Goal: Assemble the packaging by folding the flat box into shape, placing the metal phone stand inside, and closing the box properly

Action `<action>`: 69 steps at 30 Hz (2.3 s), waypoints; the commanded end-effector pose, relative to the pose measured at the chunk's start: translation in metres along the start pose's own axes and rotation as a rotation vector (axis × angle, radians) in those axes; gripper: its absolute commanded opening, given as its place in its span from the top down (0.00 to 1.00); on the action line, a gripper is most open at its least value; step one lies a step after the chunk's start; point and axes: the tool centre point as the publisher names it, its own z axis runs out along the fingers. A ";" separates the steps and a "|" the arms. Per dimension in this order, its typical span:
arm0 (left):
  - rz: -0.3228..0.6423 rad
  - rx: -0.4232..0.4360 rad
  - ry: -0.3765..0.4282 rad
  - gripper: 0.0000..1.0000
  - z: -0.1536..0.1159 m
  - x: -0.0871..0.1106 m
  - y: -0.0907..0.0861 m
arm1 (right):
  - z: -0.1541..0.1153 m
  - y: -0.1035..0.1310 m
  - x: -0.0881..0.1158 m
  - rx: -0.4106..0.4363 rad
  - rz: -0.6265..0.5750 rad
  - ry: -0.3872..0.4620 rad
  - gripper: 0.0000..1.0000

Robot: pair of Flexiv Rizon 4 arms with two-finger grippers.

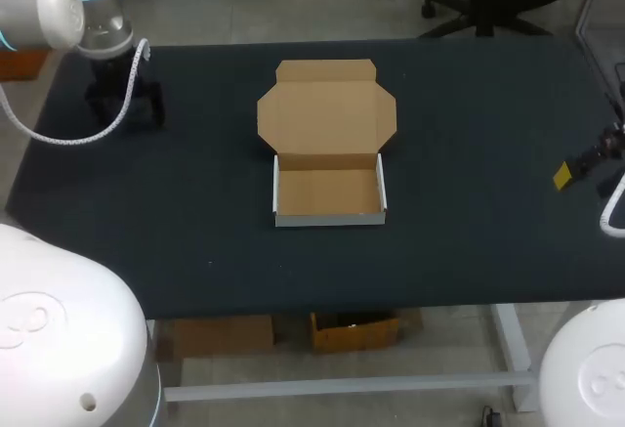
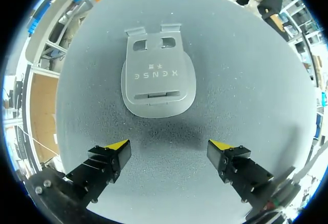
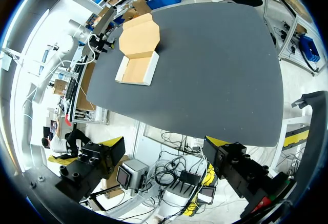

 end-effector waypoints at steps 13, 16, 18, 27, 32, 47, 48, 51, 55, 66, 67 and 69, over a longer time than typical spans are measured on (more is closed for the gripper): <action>0.000 -0.005 -0.004 0.00 0.000 0.000 -0.002 | -0.002 0.000 0.001 0.003 0.000 0.001 0.00; 0.000 -0.005 -0.004 0.00 0.000 0.000 -0.002 | -0.002 0.000 0.001 0.003 0.000 0.001 0.00; 0.003 0.000 -0.009 0.00 0.000 0.003 -0.003 | -0.002 0.000 0.001 0.003 0.000 0.001 0.00; 0.004 0.005 -0.012 0.00 0.002 0.011 -0.011 | -0.002 0.000 0.001 0.003 0.000 0.001 0.00; -0.002 0.008 -0.008 0.00 0.003 0.011 -0.013 | -0.002 0.000 0.001 0.003 0.000 0.001 0.00; -0.010 0.027 -0.017 0.00 0.004 0.004 -0.026 | -0.002 0.000 0.001 0.003 0.000 0.001 0.00; -0.010 0.028 -0.017 0.00 0.004 0.003 -0.027 | -0.002 0.000 0.001 0.003 0.000 0.001 0.00; -0.011 0.033 -0.019 0.00 0.004 0.003 -0.031 | -0.002 0.000 0.001 0.003 0.000 0.001 0.00; -0.013 0.037 -0.019 0.00 0.004 0.002 -0.035 | -0.002 0.000 0.001 0.003 0.000 0.001 0.00; -0.027 0.045 -0.016 0.00 0.005 -0.002 -0.045 | -0.002 0.000 0.001 0.003 0.000 0.001 0.00; -0.029 0.046 -0.015 0.00 0.005 -0.003 -0.046 | -0.002 0.000 0.001 0.003 0.000 0.001 0.00; -0.032 0.047 -0.015 0.00 0.006 -0.003 -0.047 | -0.002 0.000 0.001 0.003 0.000 0.001 0.00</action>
